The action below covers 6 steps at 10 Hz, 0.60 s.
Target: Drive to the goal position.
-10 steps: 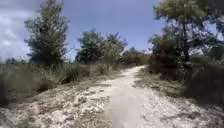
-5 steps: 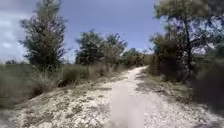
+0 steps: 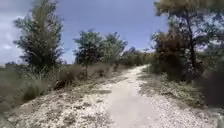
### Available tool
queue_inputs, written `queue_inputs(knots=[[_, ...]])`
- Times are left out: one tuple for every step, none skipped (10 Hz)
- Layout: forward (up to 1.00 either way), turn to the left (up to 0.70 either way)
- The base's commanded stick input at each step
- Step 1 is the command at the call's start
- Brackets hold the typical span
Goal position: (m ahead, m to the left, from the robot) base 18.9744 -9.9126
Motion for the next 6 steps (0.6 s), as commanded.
queue_inputs(knots=[[0.50, 0.00], [0.50, 0.00], [0.50, 0.00], [0.50, 0.00], [0.50, 0.00], [0.50, 0.00]])
